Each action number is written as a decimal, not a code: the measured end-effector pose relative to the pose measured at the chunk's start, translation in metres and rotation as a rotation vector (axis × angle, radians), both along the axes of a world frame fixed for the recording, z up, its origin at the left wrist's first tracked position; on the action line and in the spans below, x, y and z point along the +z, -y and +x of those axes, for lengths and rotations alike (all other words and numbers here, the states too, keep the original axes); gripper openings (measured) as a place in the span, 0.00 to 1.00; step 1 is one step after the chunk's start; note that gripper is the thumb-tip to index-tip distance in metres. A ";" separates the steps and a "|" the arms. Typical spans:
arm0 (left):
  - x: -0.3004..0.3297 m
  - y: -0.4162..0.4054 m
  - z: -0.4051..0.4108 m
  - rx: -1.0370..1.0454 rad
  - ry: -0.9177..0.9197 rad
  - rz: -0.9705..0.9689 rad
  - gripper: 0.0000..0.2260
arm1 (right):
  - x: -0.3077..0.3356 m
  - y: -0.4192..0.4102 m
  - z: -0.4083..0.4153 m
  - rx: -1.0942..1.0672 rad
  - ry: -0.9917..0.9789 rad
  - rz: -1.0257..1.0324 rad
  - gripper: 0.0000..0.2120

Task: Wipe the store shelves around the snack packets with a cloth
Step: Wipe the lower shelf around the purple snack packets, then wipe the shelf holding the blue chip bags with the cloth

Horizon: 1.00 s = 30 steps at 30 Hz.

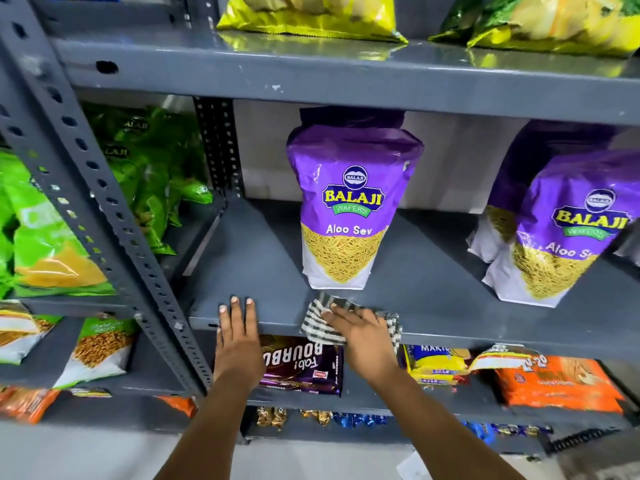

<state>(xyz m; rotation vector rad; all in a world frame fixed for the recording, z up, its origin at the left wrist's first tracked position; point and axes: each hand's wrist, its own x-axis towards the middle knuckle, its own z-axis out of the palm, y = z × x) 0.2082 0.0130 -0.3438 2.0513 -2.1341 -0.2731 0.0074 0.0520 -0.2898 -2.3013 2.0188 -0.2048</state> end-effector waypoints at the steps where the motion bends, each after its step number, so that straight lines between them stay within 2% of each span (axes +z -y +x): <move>1: 0.001 0.000 0.001 0.002 -0.004 0.008 0.40 | 0.005 -0.001 -0.002 0.058 0.053 0.043 0.36; 3: 0.003 -0.001 0.002 0.000 0.010 0.033 0.40 | 0.018 -0.007 -0.010 0.136 0.120 0.179 0.35; 7: 0.015 -0.003 -0.001 0.004 0.071 0.103 0.38 | 0.026 -0.029 -0.019 -0.047 0.514 0.512 0.22; 8: 0.021 -0.004 -0.002 -0.002 0.090 0.121 0.36 | 0.024 -0.036 -0.023 -0.124 0.608 0.565 0.23; 10: 0.033 -0.005 -0.005 -0.042 0.106 0.106 0.33 | 0.026 -0.049 -0.032 -0.248 0.729 0.614 0.33; 11: 0.040 -0.006 -0.009 -0.063 0.086 0.037 0.32 | 0.032 -0.055 -0.037 -0.263 0.767 0.622 0.36; 13: 0.058 -0.006 -0.022 -0.096 0.005 -0.287 0.31 | 0.051 -0.064 -0.044 -0.241 0.809 0.609 0.35; 15: 0.087 -0.005 -0.044 -0.148 -0.046 -0.582 0.29 | 0.081 -0.074 -0.053 -0.175 0.807 0.490 0.25; 17: 0.131 -0.007 -0.070 -0.188 -0.119 -0.754 0.29 | 0.119 -0.082 -0.061 -0.117 0.729 0.302 0.11; 18: 0.155 -0.010 -0.083 -0.208 -0.173 -0.838 0.30 | 0.138 -0.086 -0.066 -0.114 0.677 0.203 0.09; 22: 0.245 -0.028 -0.119 -0.338 -0.313 -1.178 0.29 | 0.231 -0.102 -0.084 -0.087 0.602 -0.187 0.11; 24: 0.287 -0.035 -0.128 -0.376 -0.327 -1.273 0.30 | 0.280 -0.109 -0.092 -0.113 0.535 -0.452 0.11; 27: 0.335 -0.036 -0.137 -0.329 -0.296 -1.285 0.30 | 0.337 -0.098 -0.101 -0.203 0.368 -0.812 0.08; 29: 0.356 -0.032 -0.141 -0.298 -0.268 -1.253 0.31 | 0.358 -0.080 -0.100 -0.236 0.244 -0.888 0.13; 30: 0.364 -0.030 -0.142 -0.281 -0.246 -1.242 0.31 | 0.363 -0.069 -0.100 -0.220 0.152 -0.852 0.16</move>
